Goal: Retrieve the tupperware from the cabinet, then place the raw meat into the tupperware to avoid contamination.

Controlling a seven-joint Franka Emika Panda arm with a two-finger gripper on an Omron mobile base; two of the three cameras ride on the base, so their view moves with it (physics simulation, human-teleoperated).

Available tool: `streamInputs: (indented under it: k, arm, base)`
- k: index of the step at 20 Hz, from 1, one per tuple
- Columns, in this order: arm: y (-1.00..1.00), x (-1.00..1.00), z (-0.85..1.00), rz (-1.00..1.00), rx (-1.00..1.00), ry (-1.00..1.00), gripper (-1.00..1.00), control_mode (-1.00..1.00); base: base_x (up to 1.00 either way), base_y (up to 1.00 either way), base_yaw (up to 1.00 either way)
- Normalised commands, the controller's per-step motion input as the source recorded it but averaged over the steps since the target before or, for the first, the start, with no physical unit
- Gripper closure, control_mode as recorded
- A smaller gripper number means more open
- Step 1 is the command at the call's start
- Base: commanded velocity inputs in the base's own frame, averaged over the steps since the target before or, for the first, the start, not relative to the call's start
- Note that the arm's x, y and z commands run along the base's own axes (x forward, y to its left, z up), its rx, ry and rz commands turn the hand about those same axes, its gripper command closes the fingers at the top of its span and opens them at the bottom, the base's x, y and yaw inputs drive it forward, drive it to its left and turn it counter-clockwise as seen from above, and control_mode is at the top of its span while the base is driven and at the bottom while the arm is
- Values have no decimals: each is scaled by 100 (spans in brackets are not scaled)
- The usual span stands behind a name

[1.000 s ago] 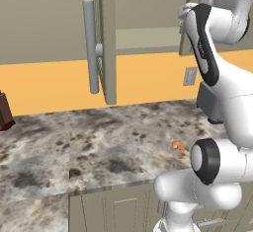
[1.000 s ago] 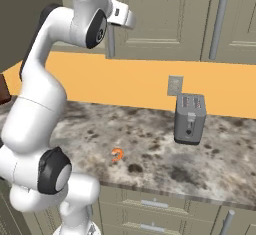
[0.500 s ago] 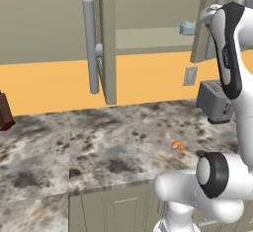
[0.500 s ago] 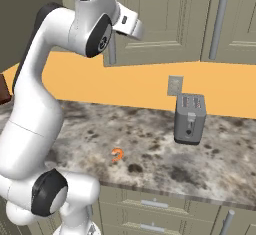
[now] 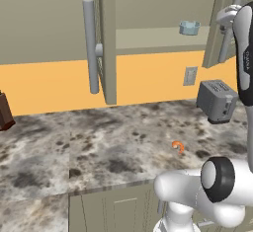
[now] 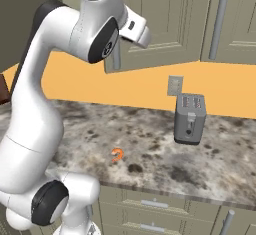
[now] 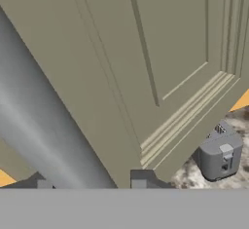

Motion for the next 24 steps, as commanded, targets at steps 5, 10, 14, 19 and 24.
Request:
streamInputs:
  k: [5,10,14,19,24]
  arm:
    - [-6,-5,0,0,0,0,-100,-100]
    - [0,-3,0,0,0,0,-100,-100]
    - [0,-45,2,-2,0,0,-100,-100]
    - [2,-61,3,-1,-2,-1,-100,-100]
    - [17,-63,18,-1,-8,-2,-100,-100]
  base:
    - [0,0,0]
    - [0,0,0]
    - [0,0,0]
    - [0,0,0]
    - [0,0,0]
